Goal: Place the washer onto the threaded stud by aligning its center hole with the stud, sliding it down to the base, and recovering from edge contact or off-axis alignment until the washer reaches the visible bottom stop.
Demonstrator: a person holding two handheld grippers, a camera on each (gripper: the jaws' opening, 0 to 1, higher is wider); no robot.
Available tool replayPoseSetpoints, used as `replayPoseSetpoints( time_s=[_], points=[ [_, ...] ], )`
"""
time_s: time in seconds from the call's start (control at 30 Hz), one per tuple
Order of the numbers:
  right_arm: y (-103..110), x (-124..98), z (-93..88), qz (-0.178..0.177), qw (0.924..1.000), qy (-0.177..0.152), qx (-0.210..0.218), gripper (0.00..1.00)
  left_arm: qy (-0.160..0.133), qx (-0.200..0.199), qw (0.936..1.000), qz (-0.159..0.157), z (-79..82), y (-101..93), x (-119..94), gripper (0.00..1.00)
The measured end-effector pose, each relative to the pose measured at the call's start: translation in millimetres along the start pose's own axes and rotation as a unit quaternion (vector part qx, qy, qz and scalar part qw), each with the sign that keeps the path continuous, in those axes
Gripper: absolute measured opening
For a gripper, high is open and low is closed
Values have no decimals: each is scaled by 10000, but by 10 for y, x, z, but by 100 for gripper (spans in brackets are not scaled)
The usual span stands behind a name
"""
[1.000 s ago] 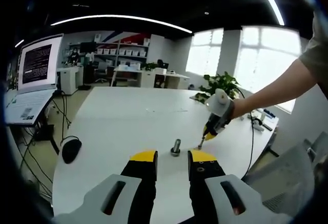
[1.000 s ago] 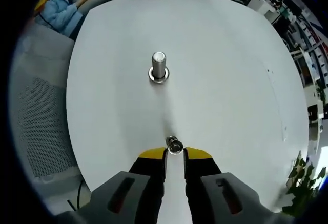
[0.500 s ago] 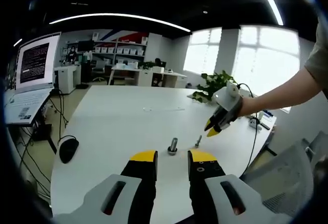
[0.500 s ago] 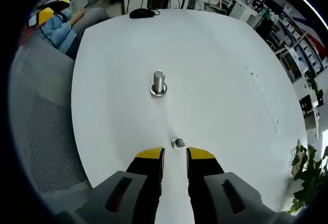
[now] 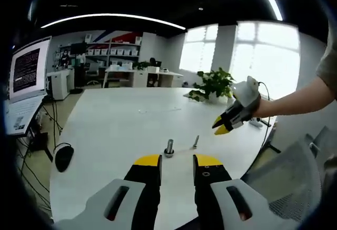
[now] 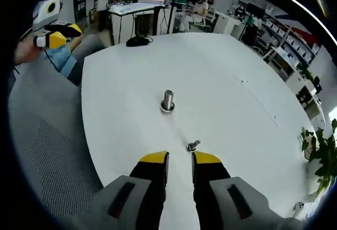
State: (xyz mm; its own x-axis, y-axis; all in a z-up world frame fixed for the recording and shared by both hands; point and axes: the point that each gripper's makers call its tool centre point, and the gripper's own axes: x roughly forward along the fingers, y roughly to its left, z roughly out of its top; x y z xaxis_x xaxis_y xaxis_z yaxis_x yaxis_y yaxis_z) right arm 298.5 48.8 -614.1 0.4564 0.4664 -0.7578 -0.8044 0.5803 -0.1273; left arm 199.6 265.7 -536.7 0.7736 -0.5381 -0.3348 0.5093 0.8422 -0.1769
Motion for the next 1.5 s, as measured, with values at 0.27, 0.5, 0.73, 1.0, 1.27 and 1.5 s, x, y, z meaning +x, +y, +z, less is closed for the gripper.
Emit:
replayPoseSetpoints(
  time_s=[0.27,0.5,0.73,1.0,1.27,1.5],
  points=[
    [222,-270,122,-285,9948,-701,675,21,48,132,9997,-222,-11,-113,37,19],
    [364,-611,215,-476,9690,-1699,1732,23,47,122,9996,-260,-8,-128,40,20],
    [396,-955,303,-511,9284,-2651,2554,27,108,155,9991,-368,-28,-180,52,21],
    [465,-1233,397,-762,9156,-3144,2386,38,86,229,9990,-384,-18,-192,47,21],
    [556,-1228,422,-898,9151,-3183,2305,36,-20,288,9991,-313,28,-162,24,21],
    [579,-1193,348,-1186,9316,-2946,1767,39,-122,313,9991,-254,55,-179,-1,21]
  ],
)
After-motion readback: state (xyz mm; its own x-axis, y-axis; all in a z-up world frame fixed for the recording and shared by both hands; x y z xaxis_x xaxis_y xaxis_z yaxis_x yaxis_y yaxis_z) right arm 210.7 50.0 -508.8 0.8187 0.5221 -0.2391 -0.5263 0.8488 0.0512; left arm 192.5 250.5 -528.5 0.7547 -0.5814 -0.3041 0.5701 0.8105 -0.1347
